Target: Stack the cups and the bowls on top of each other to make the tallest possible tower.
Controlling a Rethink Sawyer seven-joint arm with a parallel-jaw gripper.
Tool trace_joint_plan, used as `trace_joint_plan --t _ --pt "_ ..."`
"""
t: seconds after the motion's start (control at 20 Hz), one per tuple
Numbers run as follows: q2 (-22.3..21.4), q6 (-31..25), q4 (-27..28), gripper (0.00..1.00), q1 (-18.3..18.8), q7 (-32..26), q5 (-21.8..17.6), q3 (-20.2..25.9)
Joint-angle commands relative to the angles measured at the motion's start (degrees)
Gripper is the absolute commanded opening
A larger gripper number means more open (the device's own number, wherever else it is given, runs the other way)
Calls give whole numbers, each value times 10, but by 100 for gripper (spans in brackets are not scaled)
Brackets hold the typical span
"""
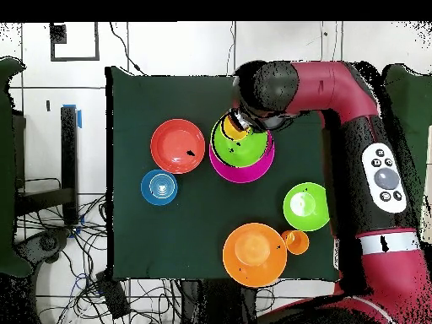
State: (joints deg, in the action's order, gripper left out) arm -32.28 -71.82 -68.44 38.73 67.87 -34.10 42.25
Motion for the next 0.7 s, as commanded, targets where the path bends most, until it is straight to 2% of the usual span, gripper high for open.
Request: trace_joint_plan --t 0.05,0.7 --pt "33 26 -8 0 -10 -66 -34 -28" --pt "36 25 -6 0 -10 -65 -36 -30"
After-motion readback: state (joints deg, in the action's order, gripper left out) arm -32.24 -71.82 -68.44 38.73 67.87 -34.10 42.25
